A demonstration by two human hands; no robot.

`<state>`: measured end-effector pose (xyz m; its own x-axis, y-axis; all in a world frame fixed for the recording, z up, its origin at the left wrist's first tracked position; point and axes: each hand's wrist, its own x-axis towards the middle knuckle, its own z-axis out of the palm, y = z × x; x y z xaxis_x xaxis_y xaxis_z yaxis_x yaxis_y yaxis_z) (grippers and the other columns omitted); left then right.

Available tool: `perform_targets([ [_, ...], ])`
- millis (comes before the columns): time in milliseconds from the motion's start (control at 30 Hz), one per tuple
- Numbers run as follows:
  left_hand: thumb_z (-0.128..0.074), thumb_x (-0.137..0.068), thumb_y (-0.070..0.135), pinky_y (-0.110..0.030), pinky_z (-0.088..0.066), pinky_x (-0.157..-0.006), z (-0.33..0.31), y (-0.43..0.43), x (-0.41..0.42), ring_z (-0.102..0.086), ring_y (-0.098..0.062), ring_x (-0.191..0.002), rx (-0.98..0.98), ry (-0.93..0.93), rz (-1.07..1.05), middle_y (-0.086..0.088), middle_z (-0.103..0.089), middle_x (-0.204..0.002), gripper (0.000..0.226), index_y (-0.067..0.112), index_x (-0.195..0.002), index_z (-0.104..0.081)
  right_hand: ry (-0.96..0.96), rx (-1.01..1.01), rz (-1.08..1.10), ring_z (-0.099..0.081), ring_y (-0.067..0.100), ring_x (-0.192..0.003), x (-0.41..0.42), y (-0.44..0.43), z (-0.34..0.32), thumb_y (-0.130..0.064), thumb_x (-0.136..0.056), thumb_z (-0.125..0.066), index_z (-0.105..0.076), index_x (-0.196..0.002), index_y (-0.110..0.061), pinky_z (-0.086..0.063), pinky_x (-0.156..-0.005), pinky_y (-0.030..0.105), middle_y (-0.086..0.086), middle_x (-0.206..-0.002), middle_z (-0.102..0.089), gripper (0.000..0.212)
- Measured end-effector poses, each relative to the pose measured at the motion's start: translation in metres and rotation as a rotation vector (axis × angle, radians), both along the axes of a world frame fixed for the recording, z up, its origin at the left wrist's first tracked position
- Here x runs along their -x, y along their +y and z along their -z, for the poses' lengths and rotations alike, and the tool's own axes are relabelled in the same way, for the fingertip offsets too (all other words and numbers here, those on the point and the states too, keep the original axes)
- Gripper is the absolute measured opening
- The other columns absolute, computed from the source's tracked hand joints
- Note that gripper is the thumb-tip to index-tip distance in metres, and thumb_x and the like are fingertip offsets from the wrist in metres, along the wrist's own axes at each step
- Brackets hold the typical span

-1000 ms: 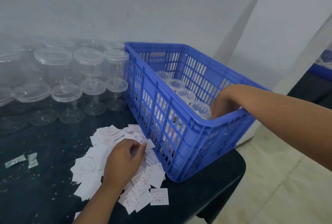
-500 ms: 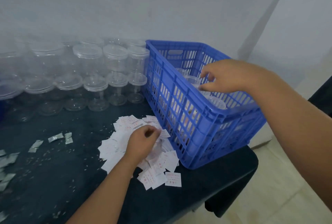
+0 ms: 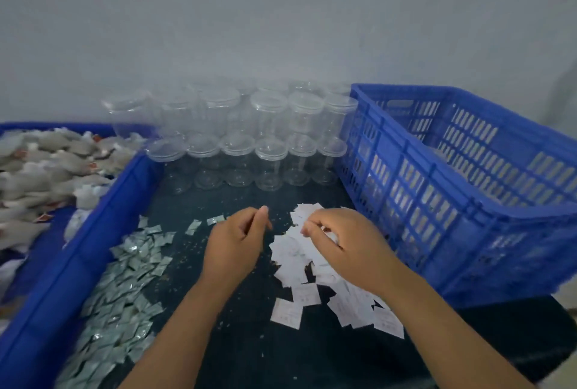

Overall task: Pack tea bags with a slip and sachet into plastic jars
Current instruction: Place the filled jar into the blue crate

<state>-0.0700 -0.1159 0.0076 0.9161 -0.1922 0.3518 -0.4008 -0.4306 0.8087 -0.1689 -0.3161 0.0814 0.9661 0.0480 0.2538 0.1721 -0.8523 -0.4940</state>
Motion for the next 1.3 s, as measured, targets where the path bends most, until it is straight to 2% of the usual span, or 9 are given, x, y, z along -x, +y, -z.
perform_targets([
  [133,-0.041,-0.101,0.065,-0.040,-0.039,-0.050,0.045,0.055,-0.003,-0.040,-0.008,-0.047,-0.016,0.042,-0.206,-0.004,-0.046,-0.054,0.066,0.012,-0.063,-0.042,0.113,-0.147,-0.001,-0.058,-0.005,-0.116,-0.055,0.013,0.029,-0.035,-0.104,-0.067,-0.048,-0.149,-0.042,-0.050,-0.106,0.029,-0.024,-0.131,-0.061,0.049],
  [300,-0.039,-0.098,0.069,-0.034,-0.031,-0.049,0.065,0.060,-0.014,-0.038,-0.009,-0.047,-0.043,0.062,-0.192,0.006,-0.041,-0.052,0.061,0.016,-0.067,-0.039,-0.058,-0.245,0.164,-0.053,0.018,-0.137,-0.145,0.031,-0.003,-0.046,-0.094,-0.080,-0.047,-0.154,-0.023,-0.047,-0.113,0.040,-0.002,-0.149,-0.055,0.072],
  [600,-0.046,-0.095,0.072,-0.024,-0.030,-0.048,0.069,0.063,-0.014,-0.040,-0.006,-0.049,-0.021,0.074,-0.156,0.010,-0.045,-0.054,0.052,0.032,-0.063,-0.042,-0.126,0.554,0.330,0.016,0.045,-0.164,-0.271,0.030,-0.067,-0.082,-0.099,-0.037,-0.016,-0.172,-0.031,0.007,-0.131,0.057,0.027,-0.177,0.008,0.091],
  [700,-0.047,-0.093,0.073,-0.022,-0.033,-0.048,0.066,0.063,-0.013,-0.044,-0.006,-0.049,-0.011,0.081,-0.156,0.011,-0.050,-0.055,0.049,0.033,-0.064,-0.047,-0.094,0.640,0.313,0.011,0.049,-0.164,-0.280,0.028,-0.061,-0.079,-0.100,-0.039,-0.034,-0.164,-0.041,0.011,-0.130,0.061,0.032,-0.172,-0.021,0.074],
  [767,-0.048,-0.092,0.074,-0.022,-0.034,-0.049,0.066,0.064,-0.012,-0.045,-0.006,-0.050,-0.011,0.082,-0.159,0.012,-0.052,-0.056,0.048,0.034,-0.065,-0.048,-0.159,0.596,0.271,-0.002,0.048,-0.164,-0.275,0.030,-0.053,-0.070,-0.103,-0.048,-0.039,-0.161,-0.040,0.009,-0.131,0.060,0.028,-0.160,-0.046,0.066],
  [900,-0.047,-0.092,0.075,-0.023,-0.035,-0.050,0.065,0.064,-0.012,-0.046,-0.006,-0.051,-0.017,0.072,-0.160,0.012,-0.052,-0.057,0.049,0.034,-0.066,-0.048,-0.310,0.208,0.125,-0.033,0.038,-0.153,-0.248,0.038,-0.053,-0.047,-0.095,-0.078,-0.038,-0.163,-0.030,-0.018,-0.131,0.053,0.017,-0.157,-0.043,0.081],
  [967,-0.046,-0.092,0.077,-0.022,-0.033,-0.049,0.065,0.064,-0.013,-0.044,-0.006,-0.050,-0.016,0.074,-0.162,0.011,-0.051,-0.056,0.052,0.033,-0.064,-0.046,-0.391,-0.147,0.050,-0.044,0.016,-0.135,-0.224,0.043,-0.057,-0.034,-0.086,-0.090,-0.034,-0.162,-0.028,-0.040,-0.111,0.024,0.010,-0.156,-0.038,0.094],
  [1067,-0.037,-0.094,0.080,-0.032,-0.037,-0.052,0.066,0.063,-0.014,-0.042,-0.008,-0.051,-0.001,0.087,-0.162,0.004,-0.049,-0.057,0.063,0.025,-0.066,-0.045,-0.447,-0.405,0.010,-0.041,-0.001,-0.129,-0.171,0.054,-0.053,-0.039,-0.078,-0.095,-0.027,-0.157,-0.035,-0.034,-0.096,-0.003,0.000,-0.152,-0.034,0.105],
  [1300,-0.035,-0.095,0.064,-0.036,-0.052,-0.070,0.060,0.065,-0.013,-0.063,-0.009,-0.070,0.231,0.132,-0.093,0.010,-0.067,-0.085,0.033,0.049,-0.109,-0.060,0.090,-0.434,-0.129,-0.048,-0.023,-0.122,-0.045,0.074,0.046,-0.061,-0.063,-0.095,-0.015,-0.142,-0.076,-0.037,-0.101,0.014,-0.048,-0.129,-0.046,0.113],
])
